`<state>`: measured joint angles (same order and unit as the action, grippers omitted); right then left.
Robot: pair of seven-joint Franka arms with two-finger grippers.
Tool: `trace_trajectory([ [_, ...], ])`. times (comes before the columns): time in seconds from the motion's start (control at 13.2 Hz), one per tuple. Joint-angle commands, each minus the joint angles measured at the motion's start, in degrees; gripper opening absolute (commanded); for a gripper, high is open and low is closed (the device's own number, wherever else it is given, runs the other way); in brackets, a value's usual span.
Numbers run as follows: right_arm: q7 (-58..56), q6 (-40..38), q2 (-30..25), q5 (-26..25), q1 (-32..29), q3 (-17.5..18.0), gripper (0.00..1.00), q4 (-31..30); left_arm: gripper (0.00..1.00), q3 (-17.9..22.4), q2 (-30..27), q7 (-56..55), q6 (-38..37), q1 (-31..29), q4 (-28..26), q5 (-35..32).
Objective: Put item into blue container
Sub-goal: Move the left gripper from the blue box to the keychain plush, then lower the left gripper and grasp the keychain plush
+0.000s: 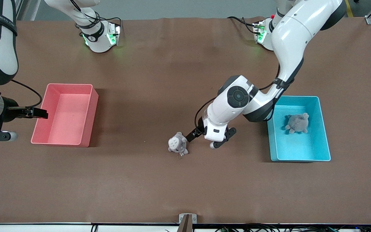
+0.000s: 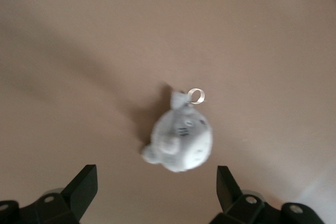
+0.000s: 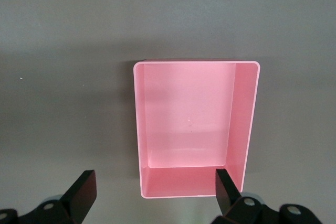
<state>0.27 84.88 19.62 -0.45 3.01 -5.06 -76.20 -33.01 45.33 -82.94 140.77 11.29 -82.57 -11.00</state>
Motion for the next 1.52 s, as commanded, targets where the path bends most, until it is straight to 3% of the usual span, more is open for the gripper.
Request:
trace_trajectory([
  [0.0,-1.7,1.2,-2.0,-0.3,-1.1,0.1,1.00,-1.3,1.00,1.3,3.4,-5.5,7.0,2.3,2.0,0.5],
  [0.23,-4.8,2.7,-4.0,-0.3,-1.1,0.1,1.00,-3.4,1.00,1.9,6.3,-7.1,9.0,4.3,2.6,0.4],
  [0.53,-7.8,9.7,-10.7,-0.3,-2.4,0.3,1.00,-13.9,1.00,5.9,8.0,-7.4,9.8,8.0,2.9,0.5],
  [1.44,-8.2,5.8,-22.3,-0.6,-4.1,1.6,1.00,-18.5,1.00,10.4,13.9,-9.6,18.8,13.1,7.9,0.5],
])
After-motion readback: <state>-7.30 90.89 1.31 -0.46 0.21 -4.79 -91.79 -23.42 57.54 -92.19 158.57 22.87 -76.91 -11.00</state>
